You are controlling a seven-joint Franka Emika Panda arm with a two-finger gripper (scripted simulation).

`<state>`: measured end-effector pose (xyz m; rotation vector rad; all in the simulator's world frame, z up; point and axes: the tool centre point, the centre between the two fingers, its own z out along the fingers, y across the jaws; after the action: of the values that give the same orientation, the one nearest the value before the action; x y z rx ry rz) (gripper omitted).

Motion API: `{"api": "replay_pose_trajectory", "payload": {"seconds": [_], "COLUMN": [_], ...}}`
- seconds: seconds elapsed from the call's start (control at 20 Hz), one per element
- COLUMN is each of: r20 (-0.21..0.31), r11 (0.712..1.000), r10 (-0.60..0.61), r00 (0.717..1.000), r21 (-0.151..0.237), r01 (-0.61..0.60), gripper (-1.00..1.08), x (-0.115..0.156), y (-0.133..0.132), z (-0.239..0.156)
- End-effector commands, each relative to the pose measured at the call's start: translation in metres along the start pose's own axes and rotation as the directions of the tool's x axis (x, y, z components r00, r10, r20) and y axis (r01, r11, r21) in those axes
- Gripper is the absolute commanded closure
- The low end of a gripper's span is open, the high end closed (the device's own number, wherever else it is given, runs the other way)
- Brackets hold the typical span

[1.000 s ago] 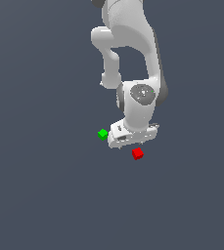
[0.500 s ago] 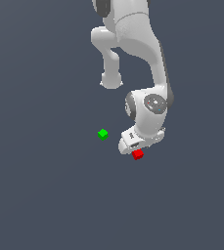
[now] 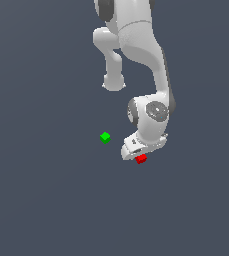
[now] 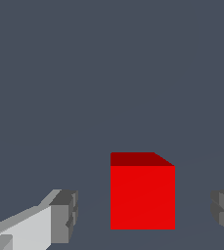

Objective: Stack the red cube on top of the green cube.

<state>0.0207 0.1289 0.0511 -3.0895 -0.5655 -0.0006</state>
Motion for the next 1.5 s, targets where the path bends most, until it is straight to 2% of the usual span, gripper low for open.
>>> {"api": "replay_pose_trajectory", "payload": {"seconds": [0.0,0.4,0.45,1.1,1.45], "r20": [0.001,0.001,0.001,0.001,0.001], "r11": [1.000,1.000,1.000,1.000,1.000], "r10": [-0.002,-0.003,-0.003,-0.002,-0.002], "r00": [1.000,1.000,1.000,1.000,1.000], "r21": [0.000,-0.001,-0.001,-0.001,-0.001], "r01": [0.002,0.003,0.003,0.002,0.002], "gripper": [-0.92,-0.92,1.08,1.08,1.08], "x": [-0.001,0.001,0.001,0.000,-0.001], "y": [-0.001,0.000,0.000,0.000,0.000], "z": [0.014,0.031,0.031,0.028,0.000]}}
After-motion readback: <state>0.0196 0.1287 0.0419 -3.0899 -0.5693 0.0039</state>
